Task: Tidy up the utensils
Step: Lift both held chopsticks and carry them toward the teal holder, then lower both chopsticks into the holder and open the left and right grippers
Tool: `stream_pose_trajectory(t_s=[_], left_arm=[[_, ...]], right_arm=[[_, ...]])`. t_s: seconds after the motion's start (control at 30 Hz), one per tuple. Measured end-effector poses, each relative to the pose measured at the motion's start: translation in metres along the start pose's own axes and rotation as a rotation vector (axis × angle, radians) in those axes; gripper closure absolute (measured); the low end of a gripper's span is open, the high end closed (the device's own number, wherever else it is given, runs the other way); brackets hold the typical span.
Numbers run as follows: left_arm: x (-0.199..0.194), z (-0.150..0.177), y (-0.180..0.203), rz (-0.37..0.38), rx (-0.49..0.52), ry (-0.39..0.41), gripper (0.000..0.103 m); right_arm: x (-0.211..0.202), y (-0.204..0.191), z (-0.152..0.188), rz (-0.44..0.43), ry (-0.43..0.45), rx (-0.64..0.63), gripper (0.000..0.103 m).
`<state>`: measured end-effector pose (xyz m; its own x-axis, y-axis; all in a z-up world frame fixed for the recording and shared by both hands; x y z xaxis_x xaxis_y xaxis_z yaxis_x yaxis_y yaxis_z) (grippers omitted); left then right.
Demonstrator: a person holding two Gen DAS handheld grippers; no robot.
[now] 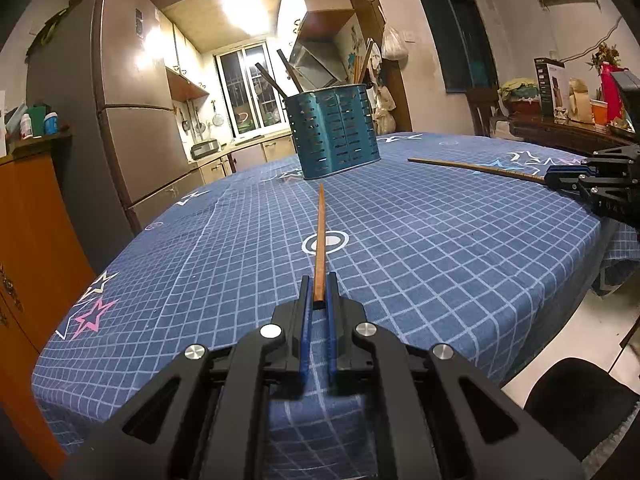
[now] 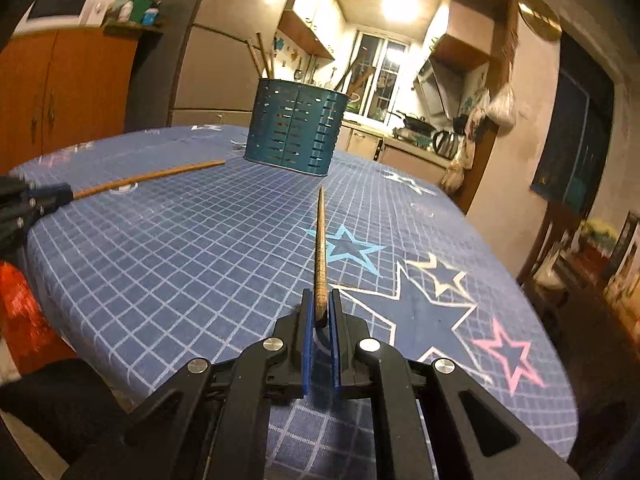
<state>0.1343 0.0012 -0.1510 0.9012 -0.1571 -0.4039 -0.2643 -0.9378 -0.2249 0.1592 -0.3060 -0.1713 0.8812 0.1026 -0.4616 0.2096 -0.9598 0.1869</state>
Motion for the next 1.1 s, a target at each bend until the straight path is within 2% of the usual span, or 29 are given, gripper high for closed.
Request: stream_pose_trajectory(t_s=[0.17, 0.33, 0.43, 0.53, 0.7, 0.87, 0.97, 1.1], left_arm=[[0.000, -0.002, 0.002, 0.001, 0.007, -0.003, 0.099], [-0.001, -0.004, -0.001, 0.027, -0.024, -0.017, 0.098], [-0.010, -0.011, 0.002, 0.022, -0.004, 0.005, 0.098], [-0.020, -0.025, 0.000, 0.022, -0.028, 0.029, 0.098], [-0.050, -0.079, -0.017, 0.032, -0.088, 0.128, 0.098], [-0.061, -0.137, -0.040, 0.075, -0.165, 0.178, 0.098], [-0.058, -0.167, -0.050, 0.118, -0.215, 0.185, 0.098], [-0.043, -0.200, -0.059, 0.154, -0.245, 0.178, 0.098]], right_arm=[[0.006, 0.017, 0.001, -0.125, -0.045, 0.253, 0.094], [0.006, 0.021, 0.002, -0.186, -0.070, 0.367, 0.096], [-0.005, 0.020, -0.005, -0.184, -0.041, 0.354, 0.096], [-0.022, 0.019, -0.023, -0.173, 0.009, 0.316, 0.096], [-0.052, 0.025, -0.066, -0.175, 0.110, 0.264, 0.096], [-0.076, 0.041, -0.127, -0.203, 0.223, 0.238, 0.096], [-0.078, 0.044, -0.157, -0.237, 0.251, 0.223, 0.096], [-0.067, 0.045, -0.190, -0.289, 0.242, 0.214, 0.096]])
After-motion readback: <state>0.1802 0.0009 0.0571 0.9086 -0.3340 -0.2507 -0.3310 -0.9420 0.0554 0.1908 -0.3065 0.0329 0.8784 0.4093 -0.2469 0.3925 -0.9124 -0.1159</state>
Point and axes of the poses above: each gripper's, at about its wrist camera, not at the fingertips, and x roughly the way its jaws point, y to its right, z to its underside, the point moved 10 cm from there along x, roughly the way its jaws point
